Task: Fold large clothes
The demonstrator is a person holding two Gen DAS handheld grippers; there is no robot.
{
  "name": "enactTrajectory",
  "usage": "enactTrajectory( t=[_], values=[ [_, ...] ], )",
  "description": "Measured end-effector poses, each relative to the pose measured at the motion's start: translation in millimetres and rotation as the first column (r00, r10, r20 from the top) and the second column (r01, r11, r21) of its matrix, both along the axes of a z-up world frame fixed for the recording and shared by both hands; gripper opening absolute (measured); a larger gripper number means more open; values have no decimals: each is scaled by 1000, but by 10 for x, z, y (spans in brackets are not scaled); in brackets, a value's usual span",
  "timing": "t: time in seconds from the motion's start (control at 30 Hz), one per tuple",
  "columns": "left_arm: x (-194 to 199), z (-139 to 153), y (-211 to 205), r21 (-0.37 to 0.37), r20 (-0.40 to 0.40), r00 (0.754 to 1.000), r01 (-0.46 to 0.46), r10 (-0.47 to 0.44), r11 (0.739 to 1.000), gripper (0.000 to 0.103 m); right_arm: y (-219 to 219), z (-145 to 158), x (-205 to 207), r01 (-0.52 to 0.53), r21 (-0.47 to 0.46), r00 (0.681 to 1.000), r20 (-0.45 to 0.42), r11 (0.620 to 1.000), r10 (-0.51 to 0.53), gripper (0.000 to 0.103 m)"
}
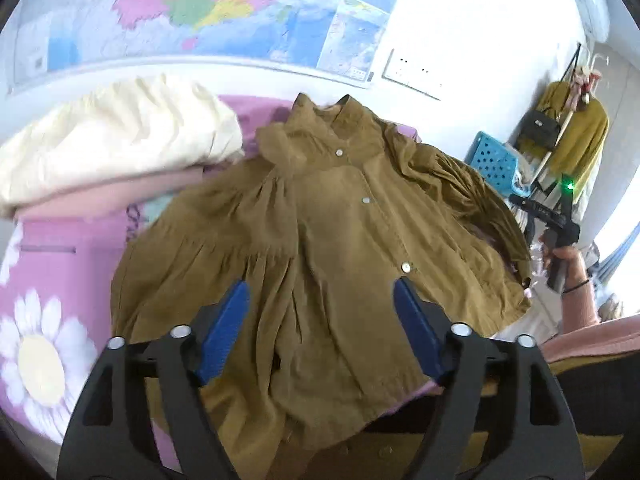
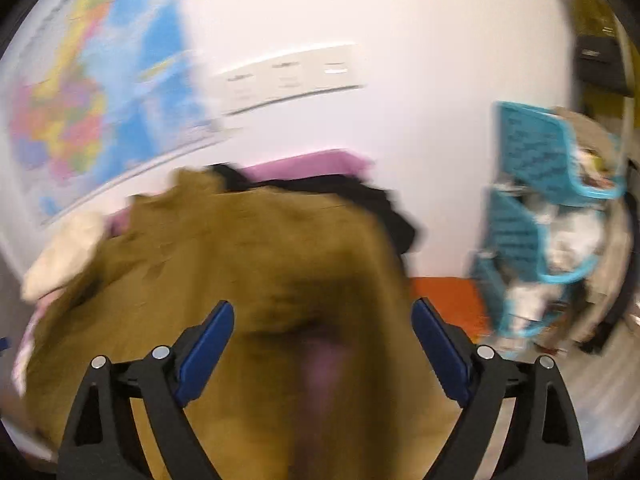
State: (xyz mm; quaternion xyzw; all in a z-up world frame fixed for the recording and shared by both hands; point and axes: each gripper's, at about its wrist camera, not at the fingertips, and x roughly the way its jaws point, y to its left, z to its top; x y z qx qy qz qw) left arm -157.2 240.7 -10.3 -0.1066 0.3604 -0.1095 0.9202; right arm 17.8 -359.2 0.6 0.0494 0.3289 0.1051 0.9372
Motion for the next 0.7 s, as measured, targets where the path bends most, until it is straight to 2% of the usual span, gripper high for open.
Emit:
enactTrajectory(
  t=[0.1,0.17,0.2,0.23,0.27,0.33,0.47,0.57,0.6,0.7],
  values=[
    [187,-67,-131,51,-30,999,27,-25,998,77,-237,-198,236,7,-28,995,-96,1000,-9,90],
    [351,-164,-226,47,-60,995,79,-76,996,77,-292,-362,388,-36,16,985,-166,999,38,87],
    [420,-221,-289,54,-72,993,101,-97,993,77,-292,-425,439,-57,40,978,-197,998,63,67],
    [519,-241,-390,63,-73,990,129,-125,990,77,-275,-473,487,-84,84,969,-226,993,101,24],
    [598,-272,-449,63,-75,987,148,-143,987,77,-265,-480,528,-109,123,960,-245,986,137,9],
    [762,-315,-569,49,-80,979,191,-187,980,77,-178,-375,485,-127,122,960,-236,984,153,8],
    [1018,-304,-775,40,-67,965,256,-253,966,77,121,270,154,-316,208,933,-108,926,343,7],
    [1185,-262,-840,-5,-57,955,292,-292,956,77,461,656,-46,-443,220,885,-46,869,463,8],
    [1245,-249,-843,-36,-48,950,306,-308,951,77,638,742,-105,-497,220,856,-32,840,515,9],
    [1375,-248,-896,-107,-33,941,331,-336,938,77,1129,736,-135,-591,258,781,-51,764,622,10]
  ],
)
